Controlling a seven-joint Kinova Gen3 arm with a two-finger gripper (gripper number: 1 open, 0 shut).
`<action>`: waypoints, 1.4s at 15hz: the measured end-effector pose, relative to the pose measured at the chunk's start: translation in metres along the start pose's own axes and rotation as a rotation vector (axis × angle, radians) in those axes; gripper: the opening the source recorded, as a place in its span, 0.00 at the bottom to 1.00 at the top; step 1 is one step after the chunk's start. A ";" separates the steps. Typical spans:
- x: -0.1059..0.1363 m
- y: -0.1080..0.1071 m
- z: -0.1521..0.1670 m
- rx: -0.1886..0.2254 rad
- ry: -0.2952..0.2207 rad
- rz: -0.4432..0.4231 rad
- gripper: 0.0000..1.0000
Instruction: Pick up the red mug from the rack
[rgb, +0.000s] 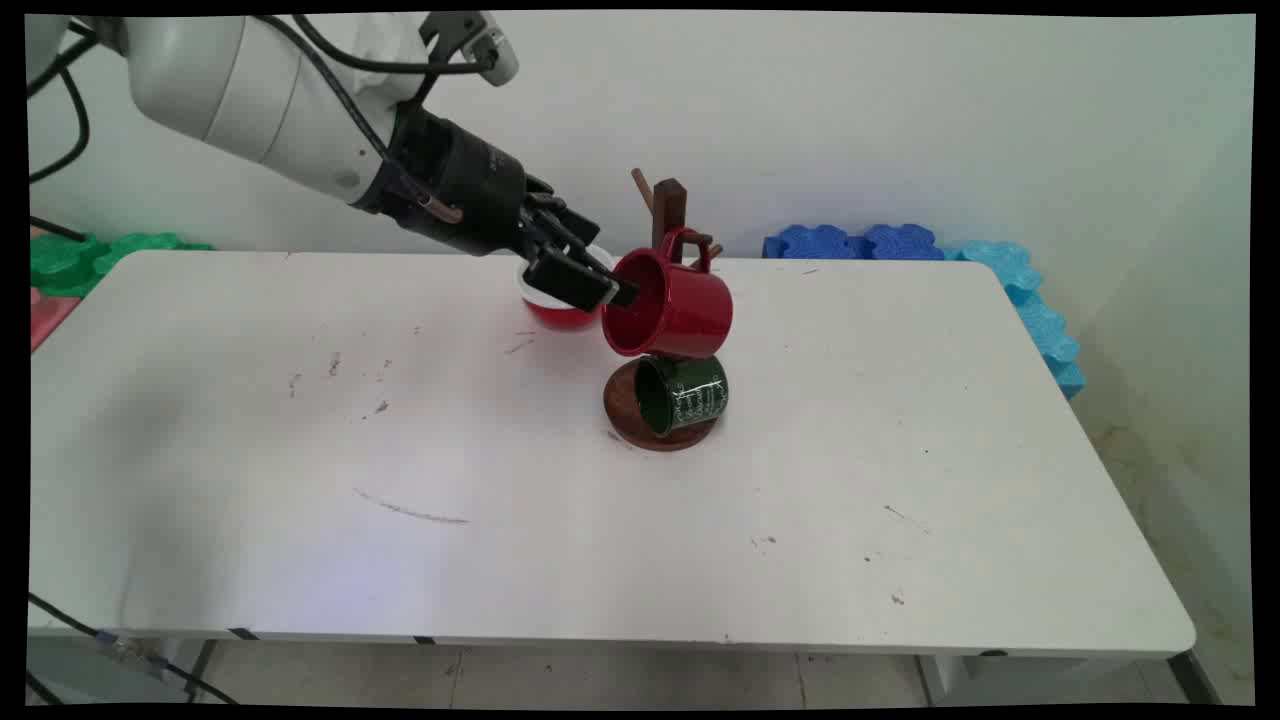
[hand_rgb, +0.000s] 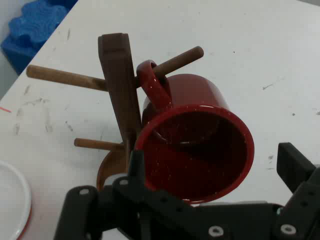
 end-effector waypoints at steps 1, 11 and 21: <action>0.000 0.000 -0.001 0.000 0.000 -0.002 1.00; -0.006 0.002 -0.009 0.007 0.009 -0.110 1.00; -0.015 0.015 -0.002 0.000 0.032 -0.269 1.00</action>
